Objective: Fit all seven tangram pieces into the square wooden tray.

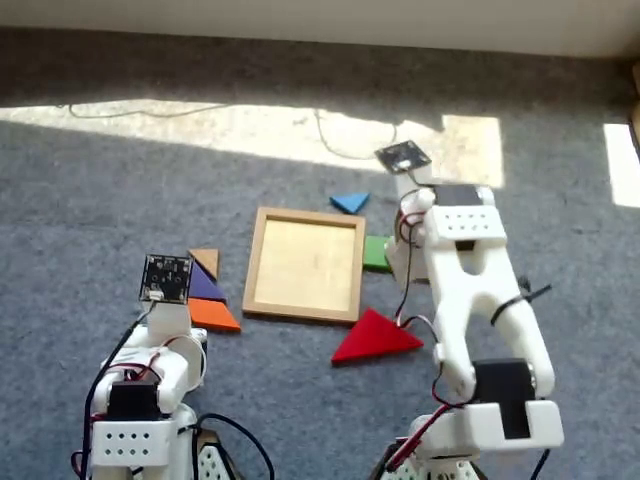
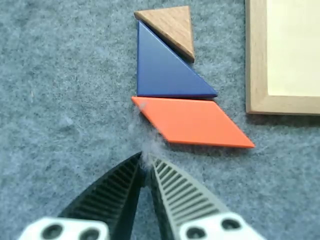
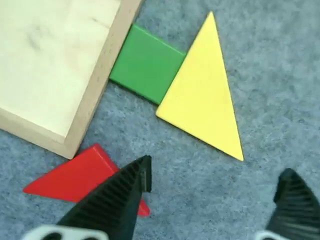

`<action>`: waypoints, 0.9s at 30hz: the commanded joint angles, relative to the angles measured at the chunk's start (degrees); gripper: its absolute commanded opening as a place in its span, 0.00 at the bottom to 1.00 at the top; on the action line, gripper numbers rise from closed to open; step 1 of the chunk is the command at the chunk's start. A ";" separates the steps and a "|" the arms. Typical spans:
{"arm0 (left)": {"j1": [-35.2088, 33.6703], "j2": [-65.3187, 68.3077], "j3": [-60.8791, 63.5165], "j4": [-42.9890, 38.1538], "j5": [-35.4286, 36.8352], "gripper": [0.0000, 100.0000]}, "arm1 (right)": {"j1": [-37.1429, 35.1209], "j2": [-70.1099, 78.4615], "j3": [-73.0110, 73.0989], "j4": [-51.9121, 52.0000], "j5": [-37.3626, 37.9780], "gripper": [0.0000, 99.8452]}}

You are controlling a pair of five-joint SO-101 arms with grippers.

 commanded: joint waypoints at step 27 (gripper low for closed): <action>0.92 -0.48 1.45 -0.88 -0.44 0.01 | -0.48 21.85 -18.59 -0.57 9.41 0.45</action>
